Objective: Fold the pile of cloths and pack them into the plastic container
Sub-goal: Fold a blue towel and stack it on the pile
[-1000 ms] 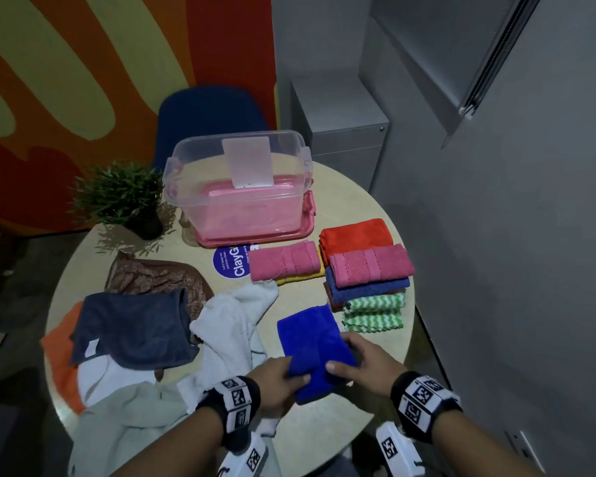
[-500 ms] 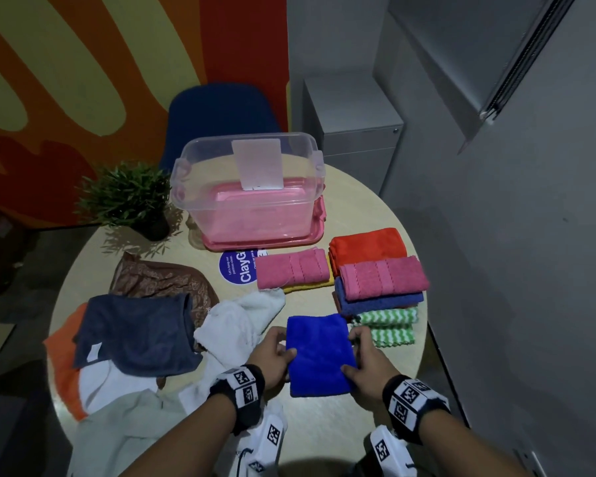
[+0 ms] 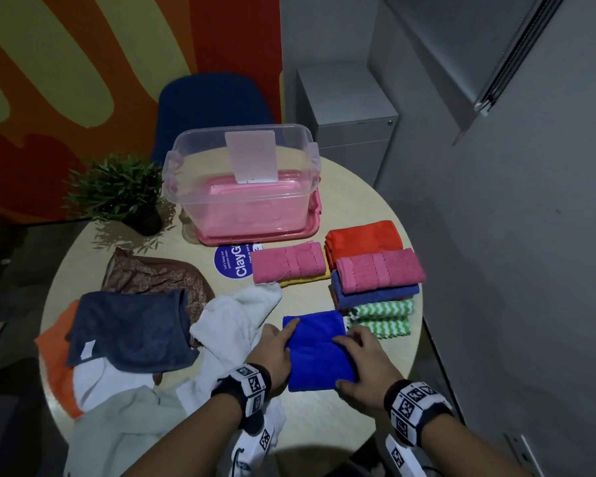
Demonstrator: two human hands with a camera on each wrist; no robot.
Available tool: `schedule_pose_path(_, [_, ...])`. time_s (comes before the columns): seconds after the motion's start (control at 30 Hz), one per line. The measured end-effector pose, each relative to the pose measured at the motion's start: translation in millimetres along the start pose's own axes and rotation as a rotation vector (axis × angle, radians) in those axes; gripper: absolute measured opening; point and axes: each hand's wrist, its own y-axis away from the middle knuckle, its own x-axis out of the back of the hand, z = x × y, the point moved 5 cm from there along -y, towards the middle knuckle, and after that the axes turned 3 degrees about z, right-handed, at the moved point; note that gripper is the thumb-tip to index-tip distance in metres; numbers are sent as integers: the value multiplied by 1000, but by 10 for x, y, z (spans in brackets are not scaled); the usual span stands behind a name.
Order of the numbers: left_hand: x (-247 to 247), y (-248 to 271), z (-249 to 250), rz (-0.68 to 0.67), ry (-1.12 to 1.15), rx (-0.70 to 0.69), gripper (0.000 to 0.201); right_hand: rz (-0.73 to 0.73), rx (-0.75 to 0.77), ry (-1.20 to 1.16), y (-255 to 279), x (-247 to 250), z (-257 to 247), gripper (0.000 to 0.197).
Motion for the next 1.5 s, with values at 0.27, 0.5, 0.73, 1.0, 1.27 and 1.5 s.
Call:
schedule_pose_path(0.27, [-117, 280, 62, -114, -421, -493, 65, -4, 281, 292, -7, -42, -130, 58])
schedule_pose_path(0.5, [-124, 234, 20, 11, -284, -466, 32, 52, 164, 76, -86, 65, -98, 19])
schedule_pose_path(0.73, [-14, 200, -68, -82, 102, -201, 12, 15, -68, -210, 29, 63, 22, 12])
schedule_pose_path(1.0, [0, -43, -62, -82, 112, -32, 18, 35, -112, -122, -125, 115, -49, 27])
schedule_pose_path(1.27, [15, -107, -21, 51, 150, -13, 18, 215, -88, -63, -231, 119, -89, 25])
schedule_pose_path(1.5, [-81, -119, 6, 36, -41, -69, 21, 253, 83, 258, -249, 0, -213, 46])
